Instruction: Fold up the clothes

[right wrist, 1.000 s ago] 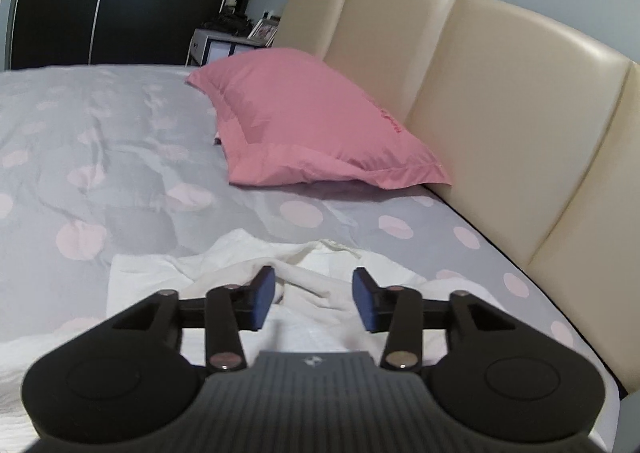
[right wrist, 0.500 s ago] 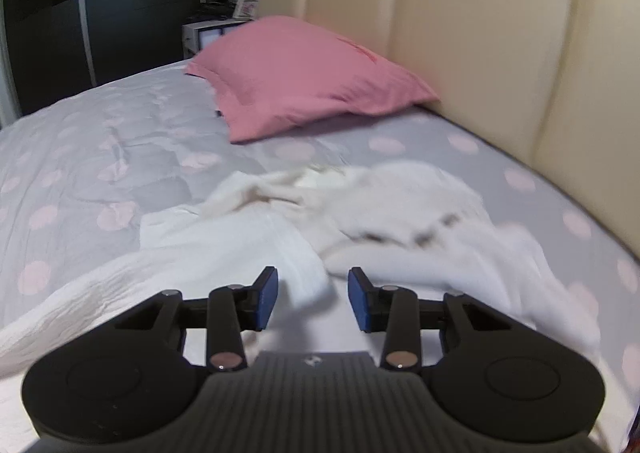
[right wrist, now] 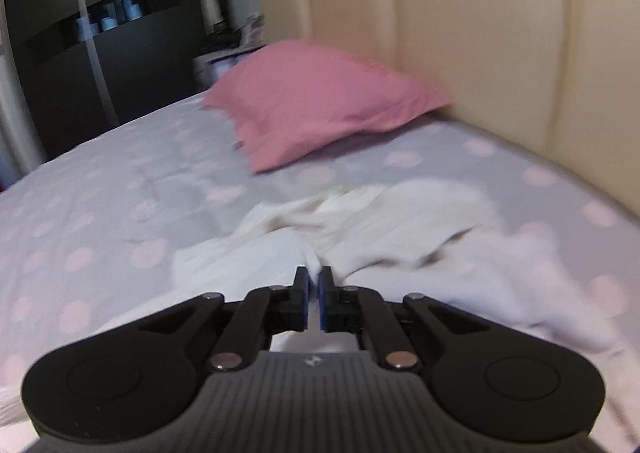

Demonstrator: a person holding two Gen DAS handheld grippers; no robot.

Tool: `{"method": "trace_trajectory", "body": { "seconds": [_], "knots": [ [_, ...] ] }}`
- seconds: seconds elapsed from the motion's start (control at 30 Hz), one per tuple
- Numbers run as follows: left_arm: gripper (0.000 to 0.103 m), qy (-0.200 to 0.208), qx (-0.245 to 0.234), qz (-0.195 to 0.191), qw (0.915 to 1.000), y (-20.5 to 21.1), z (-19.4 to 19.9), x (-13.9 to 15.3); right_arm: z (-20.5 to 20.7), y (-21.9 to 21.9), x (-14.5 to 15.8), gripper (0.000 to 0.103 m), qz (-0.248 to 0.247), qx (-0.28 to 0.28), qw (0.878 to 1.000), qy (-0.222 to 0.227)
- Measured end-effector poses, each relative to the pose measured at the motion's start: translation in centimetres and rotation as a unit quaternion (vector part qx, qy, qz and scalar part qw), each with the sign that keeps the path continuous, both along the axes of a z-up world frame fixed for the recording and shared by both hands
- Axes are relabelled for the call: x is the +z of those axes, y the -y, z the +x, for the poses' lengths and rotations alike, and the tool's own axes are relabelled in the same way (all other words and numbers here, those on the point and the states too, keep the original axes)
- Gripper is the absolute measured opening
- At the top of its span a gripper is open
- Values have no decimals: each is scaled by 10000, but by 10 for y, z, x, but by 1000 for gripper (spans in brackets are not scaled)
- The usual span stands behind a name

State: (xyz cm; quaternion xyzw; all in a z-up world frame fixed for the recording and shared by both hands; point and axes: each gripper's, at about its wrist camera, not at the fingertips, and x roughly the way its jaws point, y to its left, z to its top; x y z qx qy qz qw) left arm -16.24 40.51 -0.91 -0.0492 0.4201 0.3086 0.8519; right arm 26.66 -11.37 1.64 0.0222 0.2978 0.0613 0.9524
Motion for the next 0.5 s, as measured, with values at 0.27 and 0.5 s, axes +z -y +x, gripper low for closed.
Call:
{"method": "trace_trajectory", "body": {
  "seconds": [0.27, 0.5],
  "knots": [
    [47, -14, -351, -120, 9993, 23, -31, 3, -4, 41, -12, 10, -29, -377, 9980, -507],
    [47, -147, -980, -89, 9950, 57, -51, 0, -24, 57, -8, 17, -79, -300, 9974, -656]
  ]
}}
